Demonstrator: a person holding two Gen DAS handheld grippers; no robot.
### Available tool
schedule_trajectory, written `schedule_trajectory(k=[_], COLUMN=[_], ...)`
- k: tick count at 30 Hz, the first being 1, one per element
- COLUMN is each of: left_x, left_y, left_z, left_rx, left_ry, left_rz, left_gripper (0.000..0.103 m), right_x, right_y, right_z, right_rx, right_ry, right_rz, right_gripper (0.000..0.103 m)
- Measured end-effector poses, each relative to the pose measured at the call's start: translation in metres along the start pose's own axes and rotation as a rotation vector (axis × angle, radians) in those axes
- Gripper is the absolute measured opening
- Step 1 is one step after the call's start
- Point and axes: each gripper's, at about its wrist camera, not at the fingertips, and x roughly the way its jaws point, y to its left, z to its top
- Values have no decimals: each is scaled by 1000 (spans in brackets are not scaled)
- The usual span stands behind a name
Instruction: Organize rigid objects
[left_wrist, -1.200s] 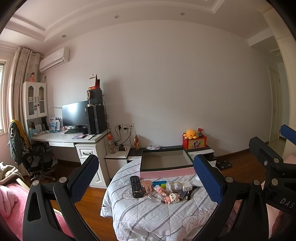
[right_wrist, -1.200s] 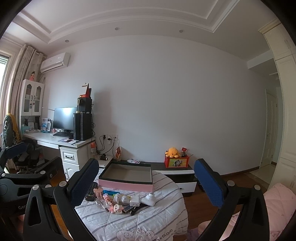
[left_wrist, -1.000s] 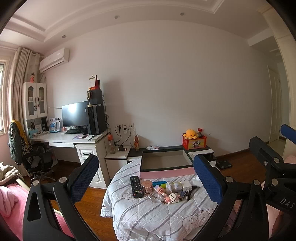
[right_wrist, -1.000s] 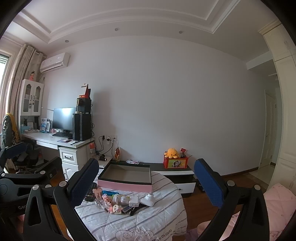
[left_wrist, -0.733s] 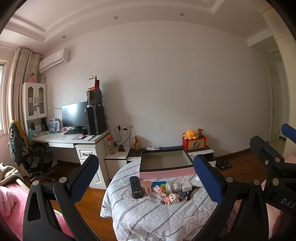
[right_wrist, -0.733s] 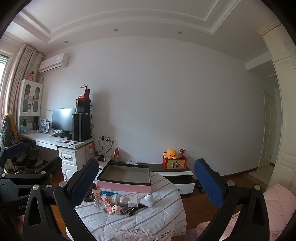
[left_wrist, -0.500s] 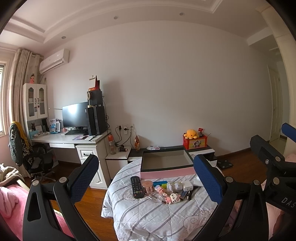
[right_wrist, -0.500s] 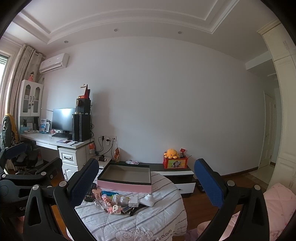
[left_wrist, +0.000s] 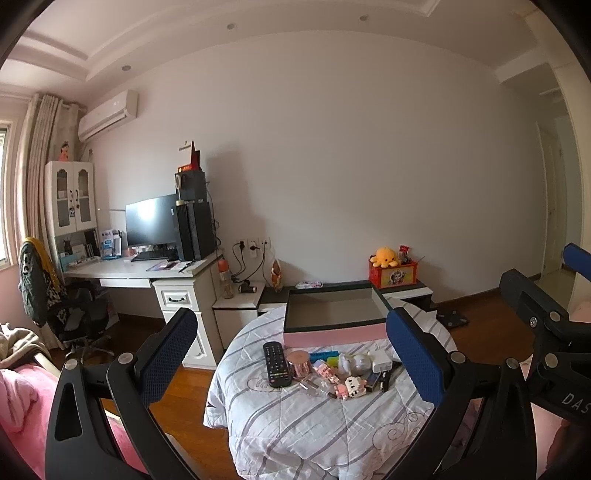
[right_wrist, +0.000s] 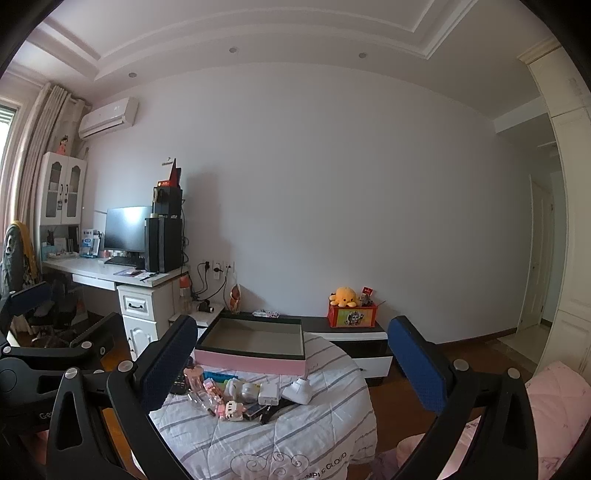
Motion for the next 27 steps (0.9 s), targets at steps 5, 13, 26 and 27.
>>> schedule_trajectory(k=[5, 13, 26, 27], left_x=[13, 49, 138, 144], left_y=[-1, -4, -13, -14], left_z=[-8, -28, -81, -86], left_rx=[3, 4, -6, -7], left_ry=[24, 94, 243, 254], left_rz=[8, 11, -9, -20], left_gripper=[103, 103, 103, 103], right_x=[11, 39, 124, 129], right_y=[2, 5, 2, 2], right_z=[-5, -22, -85, -91], right_rx=[-4, -16, 6, 5], right_ry=[26, 89, 266, 278], right_rz=[4, 11, 58, 59], right_gripper=[103, 103, 103, 103])
